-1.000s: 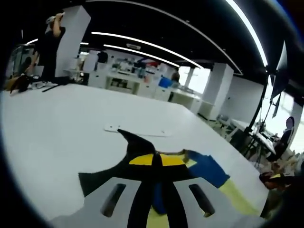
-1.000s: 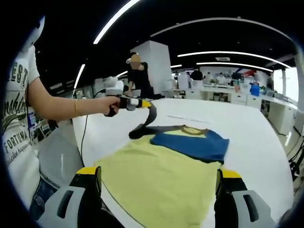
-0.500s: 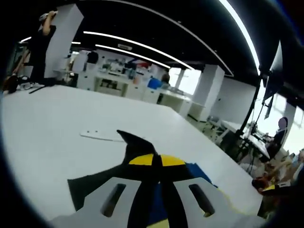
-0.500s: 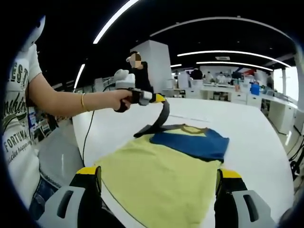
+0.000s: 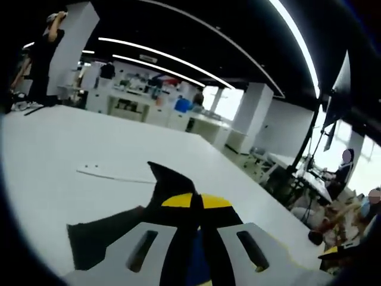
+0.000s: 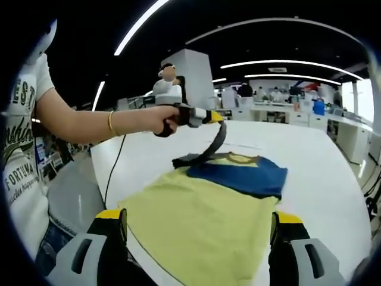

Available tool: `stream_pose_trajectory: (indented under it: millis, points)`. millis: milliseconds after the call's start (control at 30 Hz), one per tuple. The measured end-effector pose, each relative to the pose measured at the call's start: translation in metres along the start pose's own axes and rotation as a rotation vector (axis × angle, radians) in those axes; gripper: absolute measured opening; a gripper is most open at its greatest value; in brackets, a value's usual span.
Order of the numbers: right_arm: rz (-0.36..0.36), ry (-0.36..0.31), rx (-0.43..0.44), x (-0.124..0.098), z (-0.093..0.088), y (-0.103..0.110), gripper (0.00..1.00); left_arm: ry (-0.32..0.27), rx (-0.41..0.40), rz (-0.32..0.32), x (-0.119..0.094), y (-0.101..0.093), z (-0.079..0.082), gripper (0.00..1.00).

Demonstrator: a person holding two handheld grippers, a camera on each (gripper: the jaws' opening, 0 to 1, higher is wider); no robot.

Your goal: Fold the garment on the visible template until the final outline fits inside the template.

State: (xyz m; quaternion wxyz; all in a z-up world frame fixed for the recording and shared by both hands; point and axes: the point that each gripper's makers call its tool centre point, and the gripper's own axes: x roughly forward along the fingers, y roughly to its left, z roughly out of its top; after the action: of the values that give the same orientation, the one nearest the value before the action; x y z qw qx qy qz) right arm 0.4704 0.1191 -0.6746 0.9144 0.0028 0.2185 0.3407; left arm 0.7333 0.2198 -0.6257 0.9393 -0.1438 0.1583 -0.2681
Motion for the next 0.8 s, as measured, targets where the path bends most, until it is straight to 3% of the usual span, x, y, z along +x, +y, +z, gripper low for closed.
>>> stream_pose_trajectory:
  millis: [367, 800]
  points:
    - [0.001, 0.012, 0.005, 0.002, -0.002, -0.006, 0.99, 0.022, 0.013, -0.086, 0.034, -0.040, -0.012, 0.00]
    - [-0.003, 0.019, 0.015, 0.003, -0.005, -0.011, 0.99, 0.108, 0.054, -0.179, 0.060, -0.086, -0.048, 0.00]
